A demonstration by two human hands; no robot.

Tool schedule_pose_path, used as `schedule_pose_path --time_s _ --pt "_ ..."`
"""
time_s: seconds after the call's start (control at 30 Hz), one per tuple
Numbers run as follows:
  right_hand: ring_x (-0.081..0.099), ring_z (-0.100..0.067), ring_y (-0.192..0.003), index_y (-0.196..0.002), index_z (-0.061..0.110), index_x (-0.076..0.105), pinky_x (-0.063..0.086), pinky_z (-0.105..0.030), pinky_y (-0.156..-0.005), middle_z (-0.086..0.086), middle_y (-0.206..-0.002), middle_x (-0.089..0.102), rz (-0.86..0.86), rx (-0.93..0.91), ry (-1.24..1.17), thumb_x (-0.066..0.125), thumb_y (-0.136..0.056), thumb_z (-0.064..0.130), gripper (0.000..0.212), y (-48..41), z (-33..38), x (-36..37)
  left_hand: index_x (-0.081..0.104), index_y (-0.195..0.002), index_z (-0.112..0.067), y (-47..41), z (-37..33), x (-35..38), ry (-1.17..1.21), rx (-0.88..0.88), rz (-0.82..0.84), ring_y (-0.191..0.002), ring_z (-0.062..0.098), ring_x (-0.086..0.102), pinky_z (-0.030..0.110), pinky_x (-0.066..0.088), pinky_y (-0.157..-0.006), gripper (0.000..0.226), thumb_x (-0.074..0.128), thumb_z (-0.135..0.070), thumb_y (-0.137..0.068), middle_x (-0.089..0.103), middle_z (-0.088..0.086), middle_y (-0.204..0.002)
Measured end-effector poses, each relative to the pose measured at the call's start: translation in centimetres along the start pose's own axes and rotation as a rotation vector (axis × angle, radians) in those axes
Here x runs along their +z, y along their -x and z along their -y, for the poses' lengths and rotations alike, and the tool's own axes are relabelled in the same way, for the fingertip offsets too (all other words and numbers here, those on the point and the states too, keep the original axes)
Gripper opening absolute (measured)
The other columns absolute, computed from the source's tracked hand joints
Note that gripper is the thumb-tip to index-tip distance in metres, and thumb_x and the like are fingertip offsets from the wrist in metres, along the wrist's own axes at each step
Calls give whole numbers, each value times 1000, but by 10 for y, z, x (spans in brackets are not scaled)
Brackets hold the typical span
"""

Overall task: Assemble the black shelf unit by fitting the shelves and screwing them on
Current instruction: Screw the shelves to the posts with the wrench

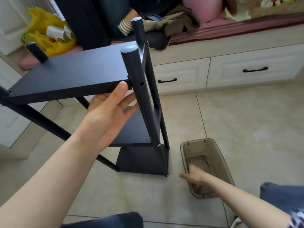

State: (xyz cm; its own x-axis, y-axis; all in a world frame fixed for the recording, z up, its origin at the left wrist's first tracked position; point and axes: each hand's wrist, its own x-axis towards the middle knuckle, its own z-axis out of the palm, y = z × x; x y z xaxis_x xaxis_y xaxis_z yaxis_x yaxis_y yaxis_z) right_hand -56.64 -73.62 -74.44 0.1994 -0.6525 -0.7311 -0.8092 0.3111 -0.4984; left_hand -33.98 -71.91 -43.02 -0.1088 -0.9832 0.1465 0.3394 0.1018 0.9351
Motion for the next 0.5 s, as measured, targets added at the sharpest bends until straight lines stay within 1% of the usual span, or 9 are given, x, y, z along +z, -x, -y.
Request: schedule_pose_path --time_s 0.1,0.17,0.27,0.33,0.4,0.47,0.5 --pt "39 -29 -141 -154 2 19 38 -30 -106 -15 -156 34 0 -40 57 58 -97 43 80 -1 5 9 78 -102 -27 1 1 -1 3 -1 -13 -122 22 65 37 55 -95 18 67 -29 -88 73 -3 -121" --pt "43 -28 -137 -151 3 25 41 -31 -104 -14 -153 39 33 -59 96 60 -95 43 77 -2 7 16 77 -104 -25 1 1 0 2 -7 -16 -123 23 65 38 55 -95 19 70 -30 -86 73 -2 -122" --pt "49 -27 -131 -147 6 35 45 -32 -102 -13 -147 45 70 -100 100 64 -91 46 75 -5 8 27 73 -106 -21 1 0 0 5 -15 -26 -123 23 64 39 55 -95 25 74 -31 -83 72 -2 -121" --pt "51 -27 -129 -145 5 40 45 -32 -99 -13 -145 49 82 -106 84 61 -93 49 72 -7 9 30 73 -104 -21 1 0 -1 6 -14 -27 -123 23 64 39 55 -95 23 74 -31 -83 72 -1 -121" --pt "56 -28 -122 -136 3 48 46 -31 -90 -13 -136 56 69 -102 49 53 -98 47 59 -13 10 26 74 -103 -22 1 1 -1 2 -13 -27 -123 23 64 40 55 -96 22 75 -31 -82 73 -2 -120" --pt "62 -28 -111 -118 5 58 45 -29 -80 -11 -117 62 -2 -105 -13 49 -101 38 38 -21 12 18 74 -102 -22 1 1 -1 8 -17 -34 -124 23 64 40 55 -96 25 78 -32 -79 73 -2 -120" --pt "64 -28 -104 -108 7 59 46 -29 -77 -10 -109 63 -47 -102 -22 49 -101 33 28 -25 12 13 72 -104 -22 1 1 -1 14 -20 -39 -124 23 64 41 55 -96 30 80 -33 -77 73 -2 -119"
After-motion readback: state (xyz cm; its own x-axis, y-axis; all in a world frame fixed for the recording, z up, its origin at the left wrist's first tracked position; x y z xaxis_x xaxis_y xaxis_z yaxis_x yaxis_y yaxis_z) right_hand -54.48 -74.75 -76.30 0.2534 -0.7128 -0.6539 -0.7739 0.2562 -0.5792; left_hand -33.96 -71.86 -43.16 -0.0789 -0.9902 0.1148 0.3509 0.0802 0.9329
